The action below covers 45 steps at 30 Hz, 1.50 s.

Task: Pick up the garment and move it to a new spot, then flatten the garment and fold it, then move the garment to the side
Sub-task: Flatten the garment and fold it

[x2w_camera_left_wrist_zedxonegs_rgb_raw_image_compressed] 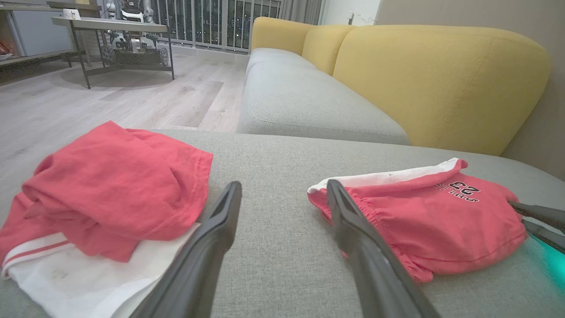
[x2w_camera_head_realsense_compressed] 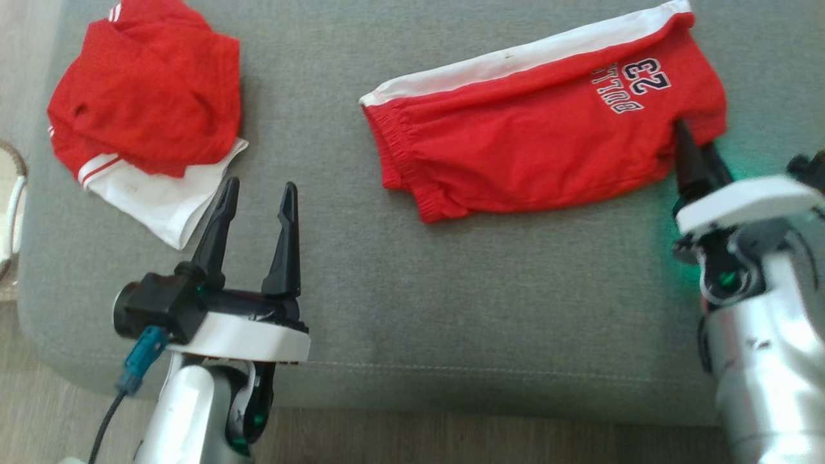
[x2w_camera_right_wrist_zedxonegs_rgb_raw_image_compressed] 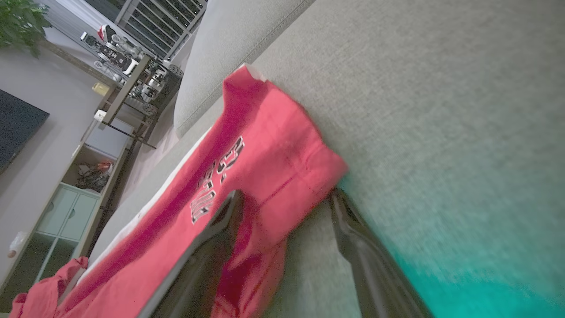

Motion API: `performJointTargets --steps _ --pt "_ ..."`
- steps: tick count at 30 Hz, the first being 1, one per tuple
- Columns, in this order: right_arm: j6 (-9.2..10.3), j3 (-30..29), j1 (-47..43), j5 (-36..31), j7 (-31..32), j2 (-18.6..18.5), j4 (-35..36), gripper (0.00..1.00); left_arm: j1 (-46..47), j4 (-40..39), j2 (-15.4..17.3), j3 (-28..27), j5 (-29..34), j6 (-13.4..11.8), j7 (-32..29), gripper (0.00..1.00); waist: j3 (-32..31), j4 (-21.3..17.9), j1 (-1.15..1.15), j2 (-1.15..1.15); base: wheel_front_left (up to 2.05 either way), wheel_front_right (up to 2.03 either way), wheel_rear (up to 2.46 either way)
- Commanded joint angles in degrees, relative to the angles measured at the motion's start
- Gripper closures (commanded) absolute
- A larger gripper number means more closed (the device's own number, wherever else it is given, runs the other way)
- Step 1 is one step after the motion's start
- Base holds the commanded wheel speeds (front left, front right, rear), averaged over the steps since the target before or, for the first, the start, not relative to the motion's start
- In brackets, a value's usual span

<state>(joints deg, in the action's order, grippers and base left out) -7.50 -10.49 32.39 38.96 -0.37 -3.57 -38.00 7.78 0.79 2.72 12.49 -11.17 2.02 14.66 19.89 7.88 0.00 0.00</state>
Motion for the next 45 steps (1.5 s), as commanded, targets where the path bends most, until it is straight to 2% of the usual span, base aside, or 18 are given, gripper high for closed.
performJointTargets --steps 1,8,16,17,18,19,27,36,39,45 --pt "0.01 1.06 2.22 1.39 1.14 0.68 -0.65 0.0 1.77 -2.26 0.16 -1.52 -0.2 -0.13 0.34 0.0 0.6 0.78 0.0 0.0 0.0 0.0 0.0" --pt "0.01 -1.84 8.0 3.18 4.44 0.68 -8.83 0.0 2.21 -2.28 0.16 -1.02 -0.55 -0.13 0.34 0.0 1.3 2.64 0.0 0.0 0.0 0.0 0.0" --pt "0.01 -2.96 12.25 -1.58 6.61 0.65 -15.14 0.0 2.48 -2.02 0.16 -0.75 -1.12 -0.61 0.34 0.0 1.65 3.85 0.0 0.0 0.0 0.0 0.0" --pt "0.01 -3.12 12.47 -2.14 6.79 0.64 -15.74 0.07 2.49 -1.92 0.16 -0.72 -1.16 -0.64 0.34 0.0 1.48 3.98 0.0 0.0 0.0 0.0 0.0" --pt "0.01 -3.29 12.68 -2.55 6.92 0.64 -16.21 0.62 2.51 -1.86 0.16 -0.74 -1.18 -0.7 0.34 0.0 1.36 4.04 0.0 0.0 0.0 0.0 0.0" --pt "0.01 -3.32 12.88 -2.95 7.17 0.64 -16.62 1.0 2.56 -1.83 0.16 -0.78 -1.21 -0.77 0.34 0.0 1.24 4.08 0.0 0.0 0.0 0.0 0.0" --pt "0.01 -3.04 12.89 -3.87 5.13 0.65 -16.03 1.0 3.21 -2.12 0.16 -3.72 -0.43 -1.06 0.34 0.0 -0.36 3.55 0.0 0.0 0.0 0.0 0.0" --pt "0.01 -5.08 11.32 -3.9 -0.25 -0.62 -13.19 1.0 1.92 -1.59 0.16 -4.43 -0.44 -1.0 0.34 0.0 -3.38 1.81 0.0 0.0 0.0 0.0 0.0" --pt "0.01 -7.01 10.45 -3.64 -1.81 -1.02 -12.55 1.0 1.5 -1.72 0.16 -4.36 -0.3 -1.17 0.34 0.0 -4.16 1.08 0.0 0.0 0.0 0.0 0.0" --pt "0.01 -13.58 8.69 -8.49 -5.76 -2.84 -14.29 1.0 0.34 -2.88 0.16 -5.03 -0.29 -2.09 0.34 0.0 -5.67 -0.37 0.0 0.0 0.0 0.0 0.0"
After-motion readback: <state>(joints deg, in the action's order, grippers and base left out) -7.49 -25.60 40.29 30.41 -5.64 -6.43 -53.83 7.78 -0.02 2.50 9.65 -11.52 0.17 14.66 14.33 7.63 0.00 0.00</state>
